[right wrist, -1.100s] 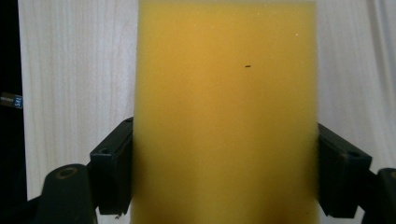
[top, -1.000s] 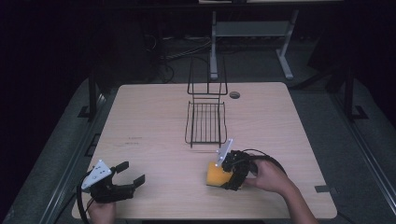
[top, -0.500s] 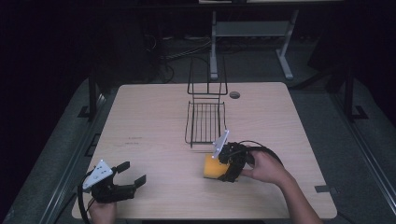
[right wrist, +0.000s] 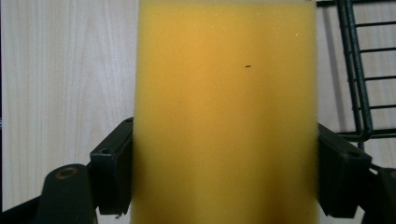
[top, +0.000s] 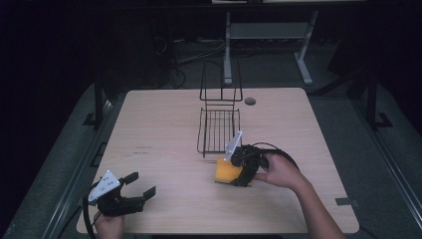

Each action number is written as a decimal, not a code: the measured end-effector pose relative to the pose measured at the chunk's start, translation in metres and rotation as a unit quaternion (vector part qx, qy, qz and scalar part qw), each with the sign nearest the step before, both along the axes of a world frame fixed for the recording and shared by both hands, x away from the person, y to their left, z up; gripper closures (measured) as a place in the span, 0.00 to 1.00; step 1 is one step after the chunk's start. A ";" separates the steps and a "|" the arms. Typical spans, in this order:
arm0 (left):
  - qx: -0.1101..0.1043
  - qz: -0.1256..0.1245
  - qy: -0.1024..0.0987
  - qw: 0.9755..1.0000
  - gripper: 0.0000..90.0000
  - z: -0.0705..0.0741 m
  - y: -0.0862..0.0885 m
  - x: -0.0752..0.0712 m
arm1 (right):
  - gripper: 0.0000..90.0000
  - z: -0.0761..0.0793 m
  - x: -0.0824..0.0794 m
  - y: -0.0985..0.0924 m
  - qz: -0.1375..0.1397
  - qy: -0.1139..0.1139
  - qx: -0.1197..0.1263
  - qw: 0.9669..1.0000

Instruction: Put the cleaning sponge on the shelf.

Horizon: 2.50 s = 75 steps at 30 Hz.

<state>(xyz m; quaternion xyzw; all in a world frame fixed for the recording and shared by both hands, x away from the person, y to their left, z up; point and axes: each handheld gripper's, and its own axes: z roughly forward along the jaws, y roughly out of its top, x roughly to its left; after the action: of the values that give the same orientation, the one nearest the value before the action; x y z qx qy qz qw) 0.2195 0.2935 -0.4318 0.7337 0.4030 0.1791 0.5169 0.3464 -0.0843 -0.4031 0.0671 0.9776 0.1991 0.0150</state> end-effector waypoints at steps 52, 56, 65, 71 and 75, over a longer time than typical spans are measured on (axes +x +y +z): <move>-0.005 -0.001 0.001 1.000 0.14 0.000 0.002 0.001 | 0.24 0.005 0.069 0.032 0.004 0.014 -0.007 1.000; -0.007 -0.001 0.001 1.000 0.14 0.000 0.002 0.001 | 0.24 0.008 0.072 0.034 0.005 0.009 -0.016 1.000; -0.008 -0.002 0.000 1.000 0.14 0.000 0.002 0.001 | 0.24 0.011 0.082 0.035 0.002 0.006 -0.028 1.000; -0.010 -0.002 0.000 1.000 0.14 0.000 0.002 0.001 | 0.24 0.013 0.091 0.036 0.001 0.012 -0.017 1.000; -0.010 -0.002 0.002 1.000 0.14 0.000 0.002 0.001 | 0.24 0.009 0.096 0.038 -0.002 0.017 -0.020 1.000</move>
<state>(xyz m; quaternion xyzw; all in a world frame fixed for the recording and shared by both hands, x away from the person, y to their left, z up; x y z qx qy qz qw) 0.2200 0.2954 -0.4318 0.7292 0.4045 0.1729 0.5242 0.4427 -0.0466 -0.3945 0.0724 0.9813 0.1785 0.0001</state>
